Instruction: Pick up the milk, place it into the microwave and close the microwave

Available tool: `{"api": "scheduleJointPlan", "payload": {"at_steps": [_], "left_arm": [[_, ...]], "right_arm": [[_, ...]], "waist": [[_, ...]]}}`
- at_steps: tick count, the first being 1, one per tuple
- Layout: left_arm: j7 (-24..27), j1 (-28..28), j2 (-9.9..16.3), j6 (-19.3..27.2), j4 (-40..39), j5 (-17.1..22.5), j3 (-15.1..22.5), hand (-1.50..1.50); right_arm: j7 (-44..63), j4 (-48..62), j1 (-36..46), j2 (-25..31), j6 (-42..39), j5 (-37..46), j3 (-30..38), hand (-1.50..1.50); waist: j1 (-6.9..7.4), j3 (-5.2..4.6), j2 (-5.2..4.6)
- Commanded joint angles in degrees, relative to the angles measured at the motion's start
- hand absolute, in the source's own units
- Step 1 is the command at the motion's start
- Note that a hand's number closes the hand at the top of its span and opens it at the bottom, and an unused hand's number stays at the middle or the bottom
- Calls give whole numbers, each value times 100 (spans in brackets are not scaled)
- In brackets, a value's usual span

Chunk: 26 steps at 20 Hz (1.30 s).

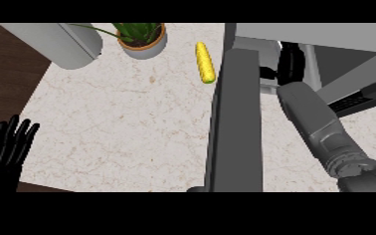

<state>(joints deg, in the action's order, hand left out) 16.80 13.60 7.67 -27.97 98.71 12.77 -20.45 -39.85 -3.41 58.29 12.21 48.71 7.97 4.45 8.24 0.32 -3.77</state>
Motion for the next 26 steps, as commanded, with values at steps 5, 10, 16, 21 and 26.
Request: {"api": "scheduleJointPlan", "payload": {"at_steps": [5, 10, 16, 21, 26], "left_arm": [[126, -114, -140, 70, -125, -263, 201, -150], [189, -69, -105, 18, -120, -214, 140, -150], [371, -21, -52, 11, -230, -246, 3, -150], [387, 306, -119, -43, 143, -156, -25, -150], [318, 241, -264, 62, 57, -237, 91, -150]], "right_arm": [[56, 77, 80, -126, -13, 103, -75, -150], [30, 10, 16, -244, -16, 43, 1, -150], [-266, -136, -211, -311, -187, -41, 105, -150], [-448, -189, -408, -50, -764, -131, 215, -150], [-849, -382, -555, -103, -1360, -359, 444, -150]], "waist": [[-80, -4, 43], [-112, -2, 74], [-235, -4, 116], [-285, -1, 173], [-347, 0, 170]]}}
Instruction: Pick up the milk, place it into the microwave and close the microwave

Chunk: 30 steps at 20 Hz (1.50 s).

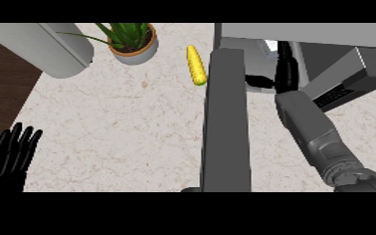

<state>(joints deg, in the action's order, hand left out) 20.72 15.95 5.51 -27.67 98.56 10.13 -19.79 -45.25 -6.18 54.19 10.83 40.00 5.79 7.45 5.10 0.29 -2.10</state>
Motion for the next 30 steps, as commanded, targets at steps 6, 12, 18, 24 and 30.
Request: {"api": "scheduleJointPlan", "payload": {"at_steps": [6, 12, 18, 24, 30], "left_arm": [[88, 601, -122, -160, 414, 1, 24, -150], [63, 873, -255, -393, 658, -342, 495, -150], [-268, 725, -168, -781, 761, 171, 672, -150], [238, 857, -253, -1088, 441, -260, 1010, -150], [-482, 684, -526, -824, 1013, -896, 1847, -150]], "right_arm": [[-794, -243, -546, -370, -1116, -413, 385, -150], [-1076, -455, -930, -584, -1819, -529, 420, -150], [-1485, -612, -1566, -1060, -2833, -660, 348, -150], [-1550, -1392, -2436, -1059, -3543, -681, 96, -150], [-1391, -2670, -3604, -947, -3562, -615, -292, -150]], "waist": [[-192, -10, 107], [-388, -21, 177], [-489, -23, 213], [-623, -37, 265], [-649, -38, 265]]}}
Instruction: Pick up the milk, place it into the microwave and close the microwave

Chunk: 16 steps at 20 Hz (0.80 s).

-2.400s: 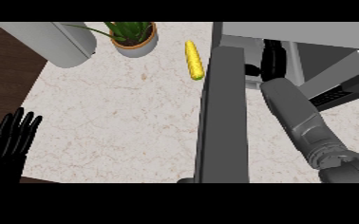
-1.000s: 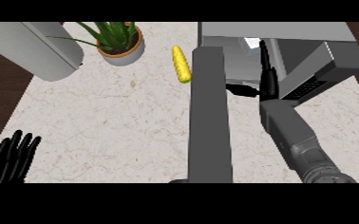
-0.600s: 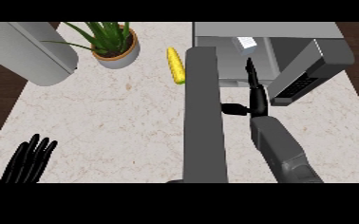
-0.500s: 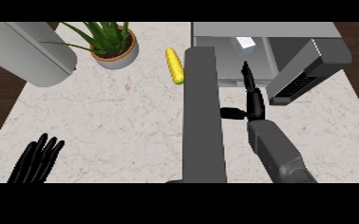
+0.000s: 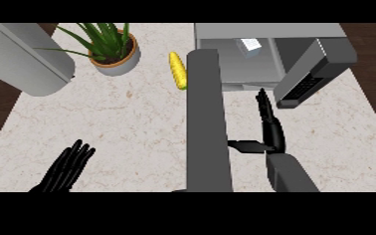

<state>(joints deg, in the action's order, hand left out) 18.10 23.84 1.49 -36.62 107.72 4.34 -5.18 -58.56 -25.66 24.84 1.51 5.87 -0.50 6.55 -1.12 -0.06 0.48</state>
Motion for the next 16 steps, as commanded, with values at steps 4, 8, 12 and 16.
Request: {"api": "scheduleJointPlan", "payload": {"at_steps": [4, 8, 12, 16], "left_arm": [[-70, -469, -110, 213, -257, -721, 472, 150], [-440, -1211, -146, 556, -608, -992, 845, 150], [-189, -1335, -148, 1468, -967, -1654, 1931, 150], [-424, -2260, -148, 1621, -1482, -1670, 1676, 150]], "right_arm": [[173, -1827, -1467, -94, -733, -372, -272, -150], [450, -3038, -2286, 64, -968, -505, -485, 150], [1137, -3882, -2630, 419, -1220, -894, -323, -150], [1589, -4996, -3347, 595, -1336, -1272, -183, -150]], "waist": [[-74, -7, 11], [-75, -6, -9], [28, 0, -32], [30, 1, -39]]}}
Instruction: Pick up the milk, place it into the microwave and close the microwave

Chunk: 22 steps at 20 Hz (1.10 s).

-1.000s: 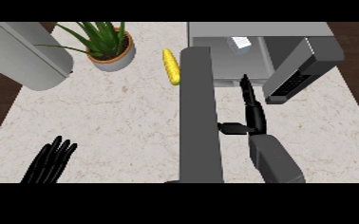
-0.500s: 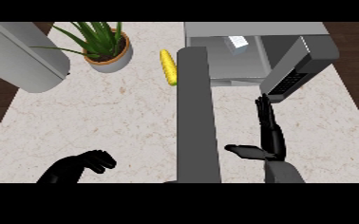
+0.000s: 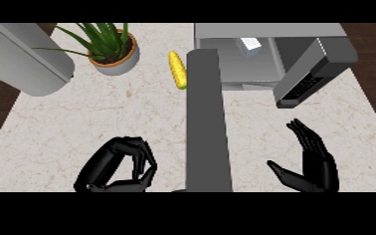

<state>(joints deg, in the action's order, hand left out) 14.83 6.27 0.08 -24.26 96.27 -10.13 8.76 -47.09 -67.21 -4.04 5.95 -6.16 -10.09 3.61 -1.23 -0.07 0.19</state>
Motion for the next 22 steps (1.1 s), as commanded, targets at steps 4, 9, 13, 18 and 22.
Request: {"api": "scheduleJointPlan", "payload": {"at_steps": [4, 9, 13, 18, 22], "left_arm": [[-477, -1530, -8, 684, -966, 12, 698, 150], [41, -2128, -7, 2009, -1854, -376, 1918, 150], [-352, -2724, -7, 2587, -2532, 156, 2894, 150], [-406, -3573, -7, 3412, -3671, 1165, 3480, 150], [-603, -3878, -6, 3563, -4019, 1792, 4307, 150]], "right_arm": [[414, -1069, -787, 505, -412, -531, 401, -150], [423, -1456, -957, 713, -285, -298, 471, -150], [605, -2237, -1280, 656, -417, -448, 374, -150], [924, -2710, -1343, 910, -859, -815, 429, -150], [1278, -2878, -1030, 939, -848, -871, 301, -150]], "waist": [[4, 5, -22], [-12, 3, -27], [-65, 1, -25], [-270, -6, -61], [-392, -9, -94]]}}
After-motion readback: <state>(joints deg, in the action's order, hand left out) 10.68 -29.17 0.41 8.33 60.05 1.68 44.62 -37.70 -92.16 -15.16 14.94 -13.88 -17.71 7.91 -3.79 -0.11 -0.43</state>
